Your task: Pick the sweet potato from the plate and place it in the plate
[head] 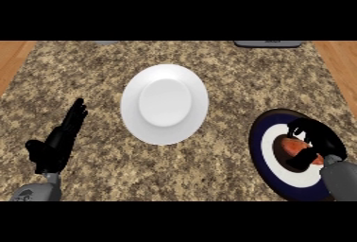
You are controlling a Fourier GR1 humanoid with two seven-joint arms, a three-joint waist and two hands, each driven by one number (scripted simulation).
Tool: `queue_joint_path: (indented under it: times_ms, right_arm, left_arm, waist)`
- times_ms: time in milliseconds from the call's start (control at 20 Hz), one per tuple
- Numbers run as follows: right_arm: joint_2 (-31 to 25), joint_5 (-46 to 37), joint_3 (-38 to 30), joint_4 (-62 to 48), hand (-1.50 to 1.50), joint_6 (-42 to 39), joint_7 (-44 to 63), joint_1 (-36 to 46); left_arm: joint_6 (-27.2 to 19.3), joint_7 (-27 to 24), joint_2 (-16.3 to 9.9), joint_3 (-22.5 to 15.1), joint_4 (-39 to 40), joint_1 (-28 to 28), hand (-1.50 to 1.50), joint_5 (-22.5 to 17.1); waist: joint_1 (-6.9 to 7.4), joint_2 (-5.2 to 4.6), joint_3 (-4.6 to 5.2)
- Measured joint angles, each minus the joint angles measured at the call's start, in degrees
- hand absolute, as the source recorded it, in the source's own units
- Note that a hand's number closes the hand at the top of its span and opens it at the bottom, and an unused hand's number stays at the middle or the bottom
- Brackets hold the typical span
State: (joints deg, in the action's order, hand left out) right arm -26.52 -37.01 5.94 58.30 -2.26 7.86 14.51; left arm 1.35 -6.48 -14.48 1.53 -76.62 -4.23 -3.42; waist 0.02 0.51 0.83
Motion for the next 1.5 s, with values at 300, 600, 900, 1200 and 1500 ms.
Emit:
queue_joint_path:
  times_ms: [300,600,900,1200,1500]
  right_arm:
    - [-0.53,-3.23,0.60,-0.34,1.50,4.93,-8.37,2.31]
    - [-0.24,-3.42,0.31,-0.81,1.50,6.25,-17.19,6.73]
    - [-0.94,-2.11,-0.95,10.18,1.50,4.57,-18.84,4.21]
    - [-0.34,-0.32,-3.47,21.82,1.50,4.83,-17.17,3.58]
    - [2.99,-0.63,-3.40,29.51,1.50,3.74,-12.85,5.69]
  left_arm:
    - [0.50,0.90,-0.22,0.37,-0.77,-0.43,0.00,0.14]
    - [0.66,-0.07,0.61,0.14,-1.59,1.50,0.00,0.61]
    - [0.95,-0.25,0.51,1.13,-1.87,2.19,0.00,1.08]
    - [0.91,-0.23,1.03,1.52,-1.30,1.90,0.00,1.47]
    - [1.74,0.67,0.92,1.93,-2.38,1.95,0.00,1.70]
  waist:
    - [0.40,-0.41,-0.55]
    - [0.42,-0.49,-0.76]
    - [-0.14,-0.40,-0.80]
    - [-0.34,-0.34,-0.79]
    - [-0.04,-0.40,-0.81]
